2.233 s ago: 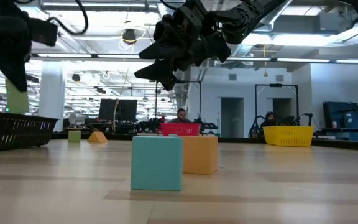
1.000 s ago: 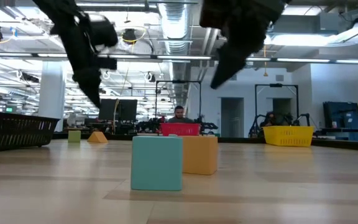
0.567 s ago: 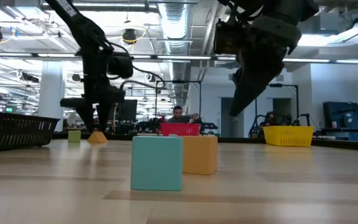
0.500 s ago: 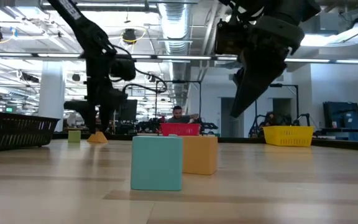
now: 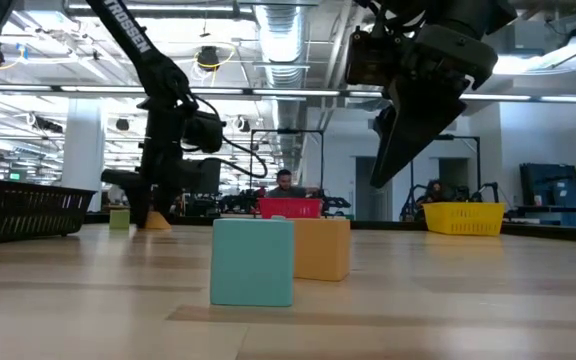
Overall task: Sort & place blocks by color
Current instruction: Put the orange block into the yellow bin
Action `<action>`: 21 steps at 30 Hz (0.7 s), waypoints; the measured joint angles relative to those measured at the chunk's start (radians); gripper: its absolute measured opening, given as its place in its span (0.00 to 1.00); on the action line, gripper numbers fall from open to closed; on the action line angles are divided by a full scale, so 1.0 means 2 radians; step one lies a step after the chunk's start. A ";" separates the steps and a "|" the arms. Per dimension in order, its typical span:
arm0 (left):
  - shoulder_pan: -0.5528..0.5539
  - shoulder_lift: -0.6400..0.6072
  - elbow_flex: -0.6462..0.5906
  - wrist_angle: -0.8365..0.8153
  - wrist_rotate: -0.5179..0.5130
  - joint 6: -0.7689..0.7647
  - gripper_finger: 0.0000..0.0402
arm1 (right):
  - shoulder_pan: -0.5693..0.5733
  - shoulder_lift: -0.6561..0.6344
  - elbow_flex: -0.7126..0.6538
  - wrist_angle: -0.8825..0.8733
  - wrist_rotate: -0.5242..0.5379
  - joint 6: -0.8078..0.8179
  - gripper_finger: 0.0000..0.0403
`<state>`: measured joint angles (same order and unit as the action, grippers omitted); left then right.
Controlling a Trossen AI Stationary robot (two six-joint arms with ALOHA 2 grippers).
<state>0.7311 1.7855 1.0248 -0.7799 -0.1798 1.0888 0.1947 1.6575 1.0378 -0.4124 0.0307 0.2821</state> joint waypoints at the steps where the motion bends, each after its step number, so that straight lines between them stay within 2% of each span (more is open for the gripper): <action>1: 0.000 0.000 0.000 0.001 0.002 -0.004 0.37 | 0.000 0.000 0.000 0.001 0.000 0.000 0.63; 5: 0.000 -0.002 0.001 0.002 0.005 -0.014 0.26 | 0.000 0.000 0.000 0.001 0.000 0.000 0.63; 8: -0.007 -0.001 0.009 -0.002 0.009 -0.038 0.26 | 0.002 0.000 0.000 0.001 0.000 0.002 0.63; 12: -0.026 -0.017 0.050 -0.031 0.053 -0.106 0.26 | 0.008 0.000 0.000 -0.004 0.003 0.002 0.63; 14: -0.029 -0.044 0.061 -0.046 0.095 -0.125 0.26 | 0.010 -0.004 0.000 -0.023 0.003 0.000 0.63; 16: -0.032 -0.084 0.061 -0.047 0.139 -0.139 0.26 | 0.016 -0.018 0.000 -0.044 0.027 0.000 0.63; 18: -0.032 -0.128 0.051 -0.025 0.202 -0.156 0.26 | 0.027 -0.042 -0.006 -0.053 0.085 -0.002 0.63; 21: -0.032 -0.192 0.004 0.072 0.344 -0.212 0.26 | 0.050 -0.093 -0.043 -0.035 0.195 -0.010 0.60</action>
<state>0.6667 1.4013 1.0320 -0.6362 0.5079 0.6657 0.2950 1.4721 0.9515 -0.4825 0.4213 0.2621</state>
